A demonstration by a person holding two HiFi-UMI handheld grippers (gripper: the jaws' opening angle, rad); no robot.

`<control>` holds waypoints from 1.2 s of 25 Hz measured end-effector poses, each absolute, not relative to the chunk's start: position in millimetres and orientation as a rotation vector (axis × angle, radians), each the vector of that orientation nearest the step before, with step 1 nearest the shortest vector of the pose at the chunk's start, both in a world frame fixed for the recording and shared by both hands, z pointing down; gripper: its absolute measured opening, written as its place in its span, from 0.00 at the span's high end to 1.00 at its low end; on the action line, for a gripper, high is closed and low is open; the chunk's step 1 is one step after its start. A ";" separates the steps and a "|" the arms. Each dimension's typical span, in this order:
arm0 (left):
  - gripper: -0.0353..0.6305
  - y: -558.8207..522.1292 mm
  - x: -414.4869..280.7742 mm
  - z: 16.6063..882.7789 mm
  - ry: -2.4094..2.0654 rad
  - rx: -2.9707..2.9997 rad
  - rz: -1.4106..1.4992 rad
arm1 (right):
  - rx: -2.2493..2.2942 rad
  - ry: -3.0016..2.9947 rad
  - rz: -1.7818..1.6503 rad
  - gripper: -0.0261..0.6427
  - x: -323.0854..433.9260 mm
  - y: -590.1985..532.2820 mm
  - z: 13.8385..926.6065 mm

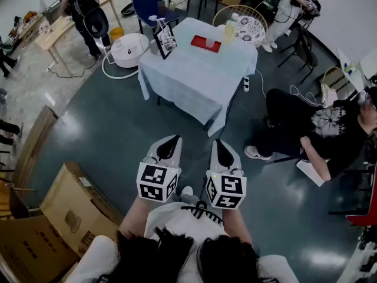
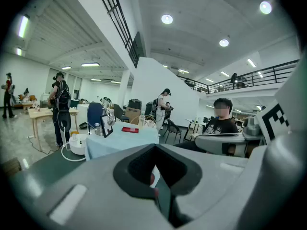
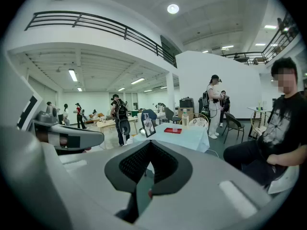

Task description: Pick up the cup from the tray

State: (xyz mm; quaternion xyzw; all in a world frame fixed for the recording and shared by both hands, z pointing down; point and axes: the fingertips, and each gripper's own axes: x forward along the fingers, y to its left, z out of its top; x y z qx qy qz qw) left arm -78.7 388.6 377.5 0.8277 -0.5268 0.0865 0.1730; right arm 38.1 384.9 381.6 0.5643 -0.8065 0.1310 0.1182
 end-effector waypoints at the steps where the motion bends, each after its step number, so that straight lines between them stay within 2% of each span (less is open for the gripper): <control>1: 0.94 388.8 -78.4 376.1 -1.493 2.342 0.229 | 1.650 -2.356 0.382 0.92 38.8 385.8 382.1; 15: 0.94 384.2 -76.6 374.2 -1.521 2.361 0.242 | 1.605 -2.368 0.363 0.93 39.2 382.8 384.2; 21: 0.94 384.6 -71.4 377.5 -1.518 2.348 0.247 | 1.547 -2.438 0.517 0.92 38.7 383.5 389.9; 30: 0.94 382.7 -62.7 375.3 -1.560 2.344 0.273 | 1.504 -2.423 0.453 0.92 49.2 382.7 391.5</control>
